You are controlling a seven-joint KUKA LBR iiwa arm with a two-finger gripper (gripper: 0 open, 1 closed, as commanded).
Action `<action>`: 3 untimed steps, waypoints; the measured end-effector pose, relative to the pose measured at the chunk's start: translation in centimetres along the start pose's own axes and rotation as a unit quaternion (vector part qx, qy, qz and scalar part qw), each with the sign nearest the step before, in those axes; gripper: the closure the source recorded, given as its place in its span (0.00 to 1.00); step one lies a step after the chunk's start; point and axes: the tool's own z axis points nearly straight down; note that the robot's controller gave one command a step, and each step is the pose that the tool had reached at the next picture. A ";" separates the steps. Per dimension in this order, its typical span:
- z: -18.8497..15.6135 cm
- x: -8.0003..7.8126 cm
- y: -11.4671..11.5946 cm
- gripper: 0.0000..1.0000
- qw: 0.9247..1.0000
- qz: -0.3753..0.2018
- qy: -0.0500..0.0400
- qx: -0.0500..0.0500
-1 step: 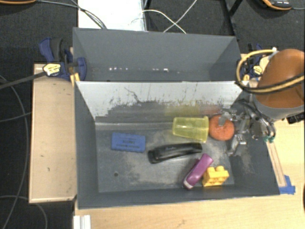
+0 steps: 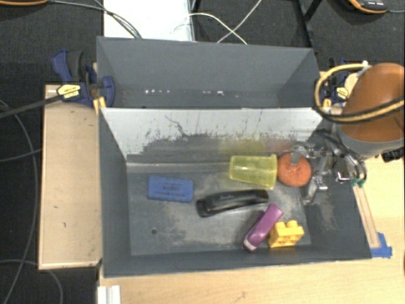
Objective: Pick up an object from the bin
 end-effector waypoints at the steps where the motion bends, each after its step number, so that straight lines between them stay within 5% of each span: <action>1: 9.1 -1.7 13.1 0.00 0.996 -0.086 -0.012 0.000; 2: 8.0 -1.2 11.3 0.00 0.996 -0.086 -0.007 -0.002; 3: 9.5 -1.7 15.3 0.00 1.000 -0.010 -0.022 -0.004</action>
Offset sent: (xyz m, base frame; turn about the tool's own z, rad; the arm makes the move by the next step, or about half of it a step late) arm 0.0338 -0.0270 -0.1023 0.0590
